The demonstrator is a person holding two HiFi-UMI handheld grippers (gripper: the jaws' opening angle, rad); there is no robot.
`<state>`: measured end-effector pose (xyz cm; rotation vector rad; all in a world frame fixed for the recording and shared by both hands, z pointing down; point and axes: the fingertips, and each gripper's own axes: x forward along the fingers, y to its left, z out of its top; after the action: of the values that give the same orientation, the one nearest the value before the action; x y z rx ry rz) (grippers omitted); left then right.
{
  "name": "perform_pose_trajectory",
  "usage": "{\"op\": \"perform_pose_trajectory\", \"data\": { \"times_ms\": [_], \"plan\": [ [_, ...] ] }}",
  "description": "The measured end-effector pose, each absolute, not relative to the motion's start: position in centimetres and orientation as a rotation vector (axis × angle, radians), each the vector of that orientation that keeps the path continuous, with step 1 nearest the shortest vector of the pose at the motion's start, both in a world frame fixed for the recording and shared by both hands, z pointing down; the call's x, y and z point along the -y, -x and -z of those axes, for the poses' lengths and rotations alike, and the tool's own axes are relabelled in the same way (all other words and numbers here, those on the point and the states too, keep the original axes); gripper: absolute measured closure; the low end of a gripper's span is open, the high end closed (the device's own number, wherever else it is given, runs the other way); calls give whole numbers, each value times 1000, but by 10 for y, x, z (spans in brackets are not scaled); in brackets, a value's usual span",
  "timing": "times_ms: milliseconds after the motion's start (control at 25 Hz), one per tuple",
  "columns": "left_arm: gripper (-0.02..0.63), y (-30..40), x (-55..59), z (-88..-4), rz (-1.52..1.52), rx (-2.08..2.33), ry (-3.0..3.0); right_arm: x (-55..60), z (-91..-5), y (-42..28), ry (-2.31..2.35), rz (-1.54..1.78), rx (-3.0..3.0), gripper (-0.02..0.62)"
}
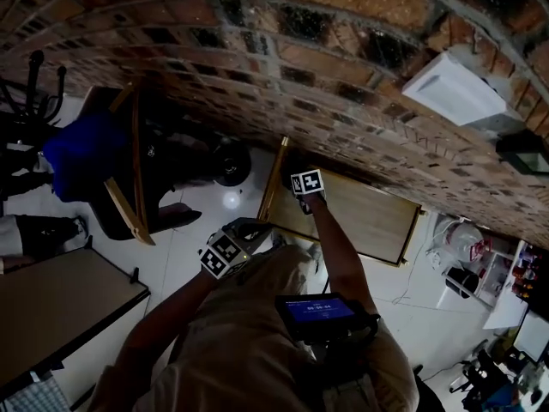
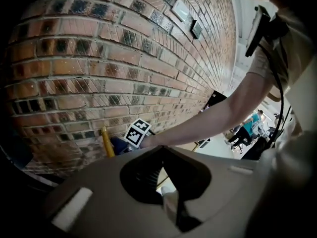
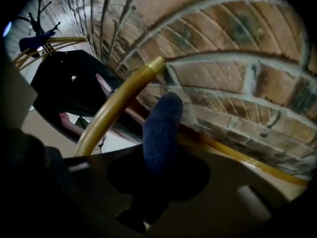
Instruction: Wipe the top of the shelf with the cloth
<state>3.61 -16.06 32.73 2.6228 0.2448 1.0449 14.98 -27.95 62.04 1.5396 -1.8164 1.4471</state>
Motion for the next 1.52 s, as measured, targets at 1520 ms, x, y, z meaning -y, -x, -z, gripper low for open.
{"op": "perform_pose_trajectory", "data": {
  "times_ms": [1520],
  "plan": [
    [601,-203,-31,-323,-1129,-394,-2618,-117,-677,-463,-1886,-1827,1059,531]
  ]
}}
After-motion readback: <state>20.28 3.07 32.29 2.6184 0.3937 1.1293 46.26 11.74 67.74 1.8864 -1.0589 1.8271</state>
